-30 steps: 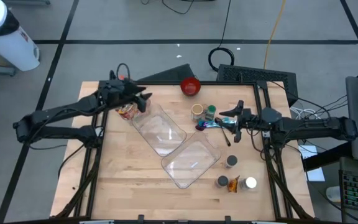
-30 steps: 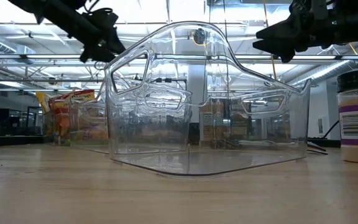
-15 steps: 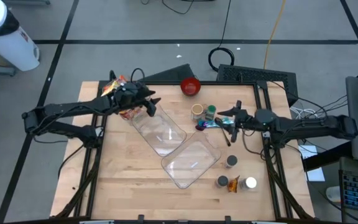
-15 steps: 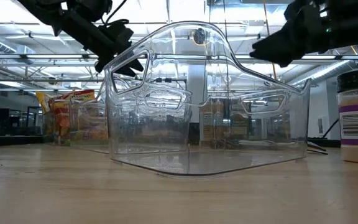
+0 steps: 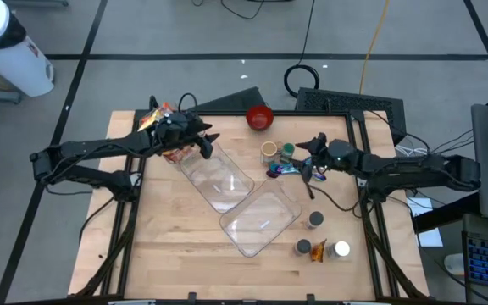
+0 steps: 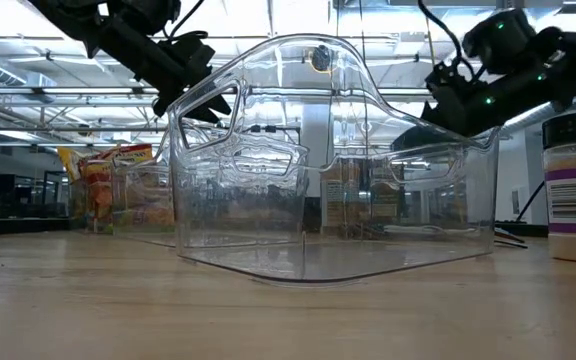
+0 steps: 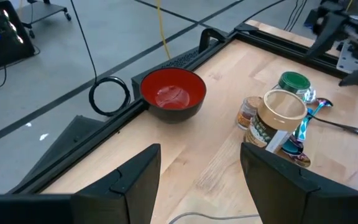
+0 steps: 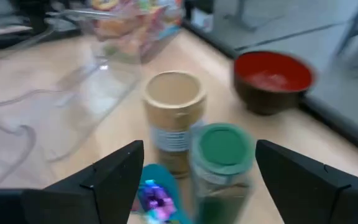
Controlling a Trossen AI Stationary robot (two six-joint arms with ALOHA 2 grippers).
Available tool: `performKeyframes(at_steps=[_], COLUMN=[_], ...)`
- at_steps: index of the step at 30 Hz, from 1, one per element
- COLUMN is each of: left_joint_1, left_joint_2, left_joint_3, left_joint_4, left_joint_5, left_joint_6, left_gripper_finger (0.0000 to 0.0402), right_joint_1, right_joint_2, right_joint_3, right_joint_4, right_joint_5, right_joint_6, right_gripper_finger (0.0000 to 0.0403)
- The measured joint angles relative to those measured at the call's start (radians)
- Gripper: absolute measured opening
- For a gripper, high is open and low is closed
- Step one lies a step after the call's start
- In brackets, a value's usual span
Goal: Pick & Place Food Item
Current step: Put the green seasoning bottle into the middle transparent bin
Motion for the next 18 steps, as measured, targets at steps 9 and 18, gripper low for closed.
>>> performKeyframes(at_steps=[9,18], left_joint_1=[0.000,0.000], left_joint_2=[0.000,0.000], left_joint_3=[0.000,0.000], left_joint_4=[0.000,-0.001], left_joint_5=[0.000,-0.001], left_joint_6=[0.000,0.000], left_gripper_finger=[0.0230,0.0230], right_joint_1=[-0.085,-0.096], right_joint_2=[0.137,0.215], right_joint_3=[0.000,0.000], right_joint_4=[0.104,0.146], right_joint_5=[-0.072,-0.073], right_joint_6=[0.005,-0.023], right_gripper_finger=[0.0286,0.0281])
